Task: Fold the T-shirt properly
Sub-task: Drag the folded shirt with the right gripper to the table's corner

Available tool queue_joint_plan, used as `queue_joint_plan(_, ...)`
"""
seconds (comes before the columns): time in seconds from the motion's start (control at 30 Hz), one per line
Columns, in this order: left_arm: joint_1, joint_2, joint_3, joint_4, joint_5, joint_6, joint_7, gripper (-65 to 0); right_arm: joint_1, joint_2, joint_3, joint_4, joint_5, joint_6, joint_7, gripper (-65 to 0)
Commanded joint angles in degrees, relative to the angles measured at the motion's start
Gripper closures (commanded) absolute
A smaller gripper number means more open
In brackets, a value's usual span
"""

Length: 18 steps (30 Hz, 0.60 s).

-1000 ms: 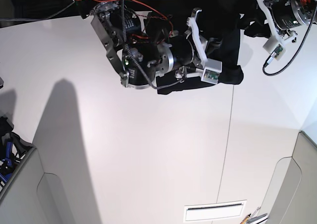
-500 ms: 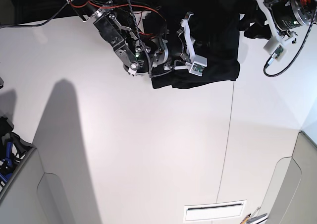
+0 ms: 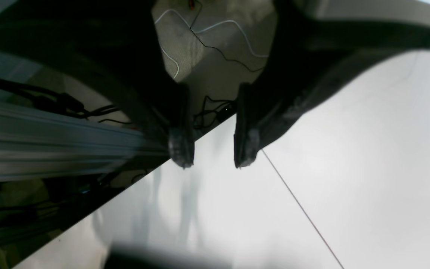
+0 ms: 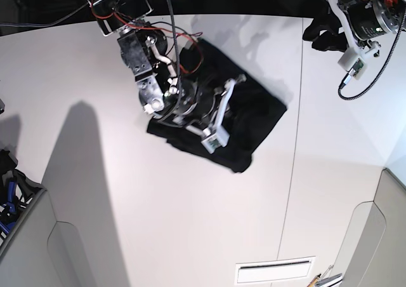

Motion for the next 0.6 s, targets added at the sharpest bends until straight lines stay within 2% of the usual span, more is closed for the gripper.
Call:
queue_joint_plan(0.0,0.31,-0.61,-0.44,1.07,-0.85,-0.28,-1.01,-21.3,-0.24,1.7,2.86,-0.83,-6.97,-5.44,-5.29,0.0)
queue_joint_plan(0.1,0.33,-0.61,-0.44,1.07,-0.83,-0.28,-1.49,-21.3,-0.24,1.7,9.94,-0.83,-8.9,-11.87,-5.31,0.0)
queue_joint_plan(0.23,0.31,-0.61,-0.44,1.07,-0.83,-0.28,-2.27,-21.3,-0.26,1.73,18.67,-0.83,-11.52,-16.06,-5.35,0.0)
queue_joint_plan(0.33,0.31,-0.61,-0.44,1.07,-0.85,-0.28,-2.27,-21.3,-0.26,1.75,24.59,-0.83,-12.31,-17.55,-5.4,0.0)
queue_joint_plan(0.57,0.15,-0.61,-0.44,1.07,-0.87,-0.28,-2.29,-21.3,-0.26,1.9,35.54,-0.83,-12.26,-18.12,-5.6,0.0)
